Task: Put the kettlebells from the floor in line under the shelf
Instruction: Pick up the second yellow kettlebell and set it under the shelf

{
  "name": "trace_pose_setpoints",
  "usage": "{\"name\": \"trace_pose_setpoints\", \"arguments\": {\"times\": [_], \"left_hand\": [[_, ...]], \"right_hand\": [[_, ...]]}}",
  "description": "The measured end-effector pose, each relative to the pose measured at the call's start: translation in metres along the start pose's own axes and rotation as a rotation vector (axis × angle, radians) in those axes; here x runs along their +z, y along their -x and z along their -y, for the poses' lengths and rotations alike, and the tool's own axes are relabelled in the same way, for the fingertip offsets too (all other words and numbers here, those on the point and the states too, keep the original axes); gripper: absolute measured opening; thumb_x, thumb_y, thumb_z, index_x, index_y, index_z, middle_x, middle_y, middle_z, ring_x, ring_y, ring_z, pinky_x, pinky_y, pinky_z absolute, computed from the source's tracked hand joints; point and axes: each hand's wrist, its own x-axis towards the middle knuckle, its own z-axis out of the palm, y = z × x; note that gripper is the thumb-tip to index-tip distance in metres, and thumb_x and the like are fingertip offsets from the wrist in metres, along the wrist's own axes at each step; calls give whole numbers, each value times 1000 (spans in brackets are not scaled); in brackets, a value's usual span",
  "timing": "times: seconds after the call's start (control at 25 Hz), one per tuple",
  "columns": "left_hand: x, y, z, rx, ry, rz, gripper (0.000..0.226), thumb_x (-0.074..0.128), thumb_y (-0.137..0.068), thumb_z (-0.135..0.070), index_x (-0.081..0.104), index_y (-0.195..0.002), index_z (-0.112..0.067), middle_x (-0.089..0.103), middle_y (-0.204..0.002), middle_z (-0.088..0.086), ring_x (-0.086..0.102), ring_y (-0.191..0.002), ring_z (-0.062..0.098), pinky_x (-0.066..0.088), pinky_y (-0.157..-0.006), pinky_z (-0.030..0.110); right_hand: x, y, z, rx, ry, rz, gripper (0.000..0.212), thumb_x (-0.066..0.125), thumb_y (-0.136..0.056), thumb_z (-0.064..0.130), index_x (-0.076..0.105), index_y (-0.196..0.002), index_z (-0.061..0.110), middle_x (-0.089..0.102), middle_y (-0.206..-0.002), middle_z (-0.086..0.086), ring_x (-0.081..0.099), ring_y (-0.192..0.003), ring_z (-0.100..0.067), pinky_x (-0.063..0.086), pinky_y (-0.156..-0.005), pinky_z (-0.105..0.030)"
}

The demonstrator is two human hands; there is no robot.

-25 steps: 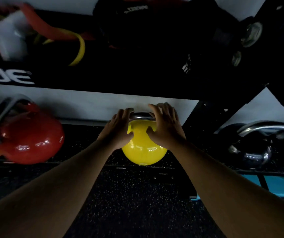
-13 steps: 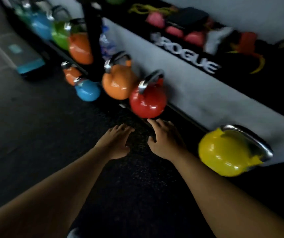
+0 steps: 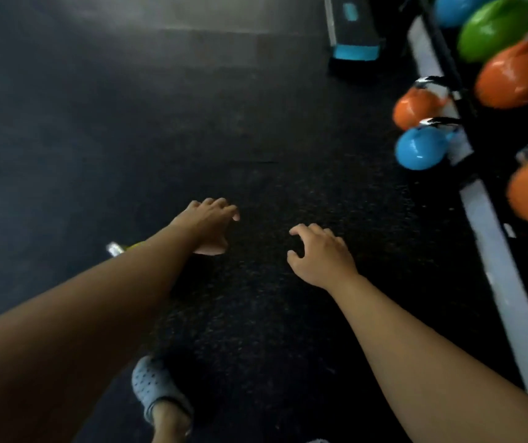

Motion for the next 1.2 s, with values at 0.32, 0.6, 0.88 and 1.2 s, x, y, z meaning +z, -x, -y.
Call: {"name": "trace_pose_setpoints", "arguments": {"times": [0.32, 0.6, 0.88, 1.2], "left_hand": [[50, 94, 279, -252, -99, 80, 72, 68, -74, -37, 38, -140, -31, 45, -136, 5, 44, -124, 29, 42, -99, 46], [124, 74, 386, -239, -197, 178, 87, 77, -71, -30, 31, -146, -27, 41, -142, 8, 43, -126, 28, 41, -104, 46], [213, -1, 429, -41, -201, 251, 89, 77, -73, -31, 28, -148, -27, 41, -145, 6, 44, -125, 29, 45, -99, 46], [266, -59, 441, 253, 165, 310, 13, 71, -78, -23, 62, -87, -28, 62, -93, -2, 60, -88, 19, 55, -71, 40]], "right_hand": [[119, -108, 213, -101, 27, 203, 42, 53, -89, 43, 48, -128, 28, 57, -123, 0, 50, -114, -24, 42, -96, -44], [234, -173, 284, -157, -2, 343, 44, 56, -86, 41, 51, -126, 24, 57, -122, -4, 50, -113, -29, 42, -95, -46], [340, -219, 288, -71, 7, 522, 46, 61, -84, 49, 54, -117, 19, 54, -122, -5, 48, -113, -31, 44, -92, -48], [401, -228, 286, 161, -428, 465, 25, 70, -79, 25, 50, -67, 17, 55, -62, 0, 52, -54, -20, 38, -49, -33]]}}
